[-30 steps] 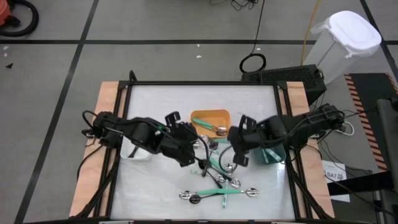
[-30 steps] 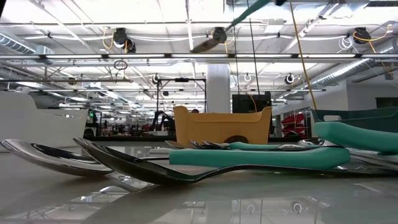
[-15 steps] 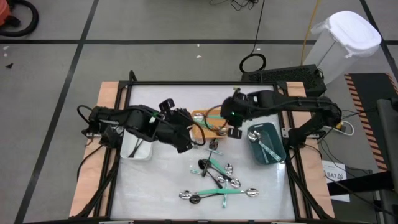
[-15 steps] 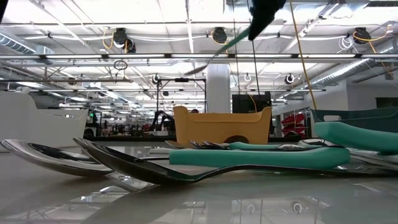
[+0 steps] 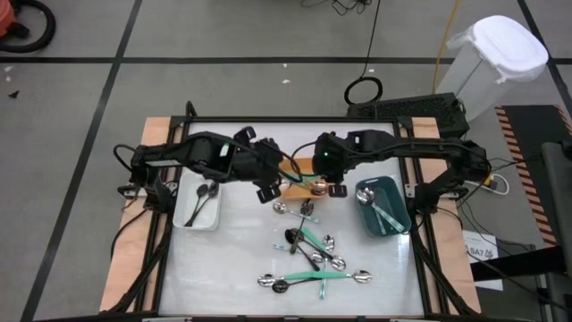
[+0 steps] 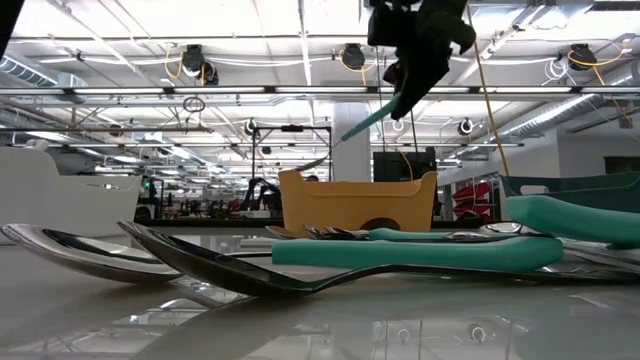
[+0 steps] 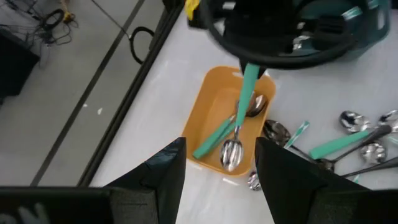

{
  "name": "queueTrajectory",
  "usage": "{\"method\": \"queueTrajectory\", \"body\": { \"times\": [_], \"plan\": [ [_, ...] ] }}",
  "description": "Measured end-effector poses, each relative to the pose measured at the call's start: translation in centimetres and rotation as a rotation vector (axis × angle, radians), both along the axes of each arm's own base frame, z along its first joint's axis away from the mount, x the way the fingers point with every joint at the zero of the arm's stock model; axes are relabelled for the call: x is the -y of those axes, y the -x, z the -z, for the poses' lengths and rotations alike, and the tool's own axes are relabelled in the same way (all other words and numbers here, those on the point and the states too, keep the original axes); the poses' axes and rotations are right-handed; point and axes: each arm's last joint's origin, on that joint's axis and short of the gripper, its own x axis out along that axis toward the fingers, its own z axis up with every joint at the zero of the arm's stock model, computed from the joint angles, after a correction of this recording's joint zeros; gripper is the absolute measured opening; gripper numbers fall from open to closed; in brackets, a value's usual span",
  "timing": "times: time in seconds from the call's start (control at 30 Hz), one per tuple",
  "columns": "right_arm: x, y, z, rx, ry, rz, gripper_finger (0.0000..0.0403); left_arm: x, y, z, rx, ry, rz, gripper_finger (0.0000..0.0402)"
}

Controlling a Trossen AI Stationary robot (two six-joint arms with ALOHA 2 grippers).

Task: Sort silverware by color (type)
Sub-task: Put the green spoon into the orange bin

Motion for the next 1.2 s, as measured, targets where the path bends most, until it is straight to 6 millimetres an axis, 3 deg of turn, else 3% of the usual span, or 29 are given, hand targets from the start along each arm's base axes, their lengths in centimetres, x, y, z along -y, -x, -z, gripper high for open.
{"method": "queueTrajectory", "body": {
  "times": [0.27,0.57,0.97,1.2],
  "plan": [
    [0.8,0.3,1.3,-0.013,0.015,-0.097,0.0077,0.1,0.0,0.0,0.009,0.016,-0.005,0.0191],
    [1.3,-0.6,2.2,-0.001,0.033,-0.105,0.0081,0.6,0.0,0.0,0.015,0.024,0.002,0.0191],
    [1.7,-1.4,2.8,-0.005,0.114,-0.031,0.0189,2.5,0.3,0.0,0.038,0.061,0.008,0.0191],
    [1.1,-0.5,1.0,0.009,0.027,0.134,0.0202,4.2,0.8,0.1,0.042,0.078,0.03,0.0191]
  ]
}}
